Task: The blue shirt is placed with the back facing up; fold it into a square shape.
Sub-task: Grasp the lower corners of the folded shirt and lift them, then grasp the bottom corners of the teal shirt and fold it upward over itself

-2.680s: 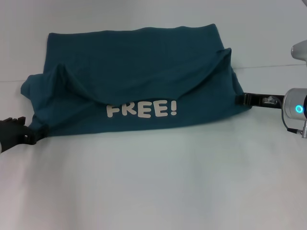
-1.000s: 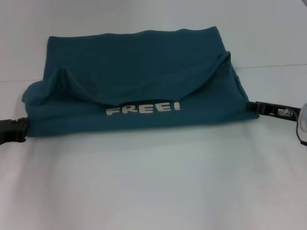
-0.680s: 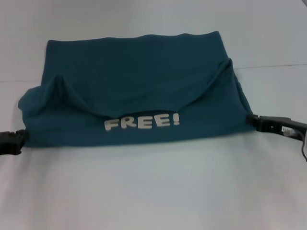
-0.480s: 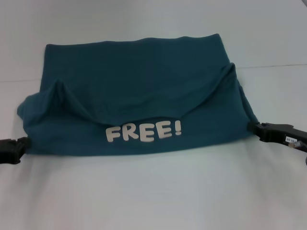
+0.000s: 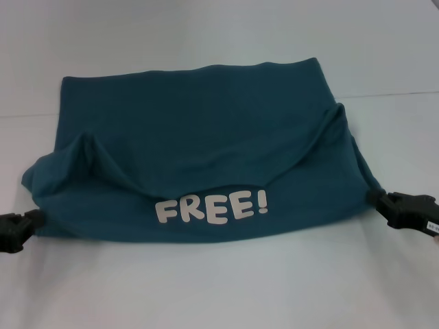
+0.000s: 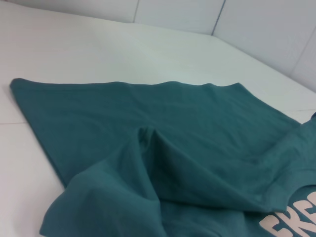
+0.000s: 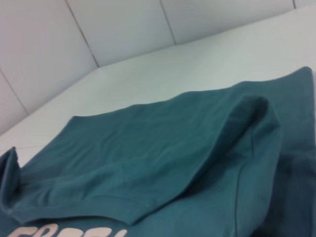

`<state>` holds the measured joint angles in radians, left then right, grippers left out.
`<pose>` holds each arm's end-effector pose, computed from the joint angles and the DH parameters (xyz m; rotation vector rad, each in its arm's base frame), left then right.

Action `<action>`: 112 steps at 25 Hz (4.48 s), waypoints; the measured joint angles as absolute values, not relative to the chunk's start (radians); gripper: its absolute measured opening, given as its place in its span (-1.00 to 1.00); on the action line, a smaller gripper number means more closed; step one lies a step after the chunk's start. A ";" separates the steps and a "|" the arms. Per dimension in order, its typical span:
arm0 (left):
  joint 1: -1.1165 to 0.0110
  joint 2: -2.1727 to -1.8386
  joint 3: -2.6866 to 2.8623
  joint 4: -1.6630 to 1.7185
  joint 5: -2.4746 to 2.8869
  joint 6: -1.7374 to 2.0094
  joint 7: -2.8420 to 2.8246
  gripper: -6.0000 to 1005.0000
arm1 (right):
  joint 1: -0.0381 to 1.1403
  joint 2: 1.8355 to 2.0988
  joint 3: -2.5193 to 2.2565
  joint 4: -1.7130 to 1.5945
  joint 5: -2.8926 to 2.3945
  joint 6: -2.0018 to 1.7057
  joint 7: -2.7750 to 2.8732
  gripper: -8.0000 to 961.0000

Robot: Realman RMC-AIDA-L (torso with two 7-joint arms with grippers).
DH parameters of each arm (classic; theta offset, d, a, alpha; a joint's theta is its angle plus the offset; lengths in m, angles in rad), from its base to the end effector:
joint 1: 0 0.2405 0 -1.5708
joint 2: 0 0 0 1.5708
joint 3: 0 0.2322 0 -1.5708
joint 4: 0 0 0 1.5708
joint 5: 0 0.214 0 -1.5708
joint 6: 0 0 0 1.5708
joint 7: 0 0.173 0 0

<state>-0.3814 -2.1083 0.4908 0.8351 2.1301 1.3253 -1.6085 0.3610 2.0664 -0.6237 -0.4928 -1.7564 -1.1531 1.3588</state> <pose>-0.3279 0.3327 0.0408 -2.2283 -1.0339 -0.4779 0.3404 0.3312 0.0022 -2.0972 1.0663 0.6535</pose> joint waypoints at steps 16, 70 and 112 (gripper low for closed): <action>-0.333 -2.102 0.397 0.872 2.139 1.534 -1.581 -0.92 | 0.230 2.085 -0.511 -0.455 -1.760 -1.330 1.181 -0.94; -0.174 -2.117 0.240 0.906 2.256 1.894 -1.556 -0.91 | -0.010 2.052 -0.312 -0.541 -1.960 -1.694 1.148 -0.94; -0.724 -2.086 0.288 0.605 2.106 0.860 -1.468 -0.91 | 0.757 2.088 -0.140 -0.284 -1.802 -0.713 0.937 -0.94</action>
<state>-0.7241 -2.0856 0.2877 0.6049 2.1063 0.8602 -1.4685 0.7571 2.0879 -0.1396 -0.2843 -1.8018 -0.7134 0.9371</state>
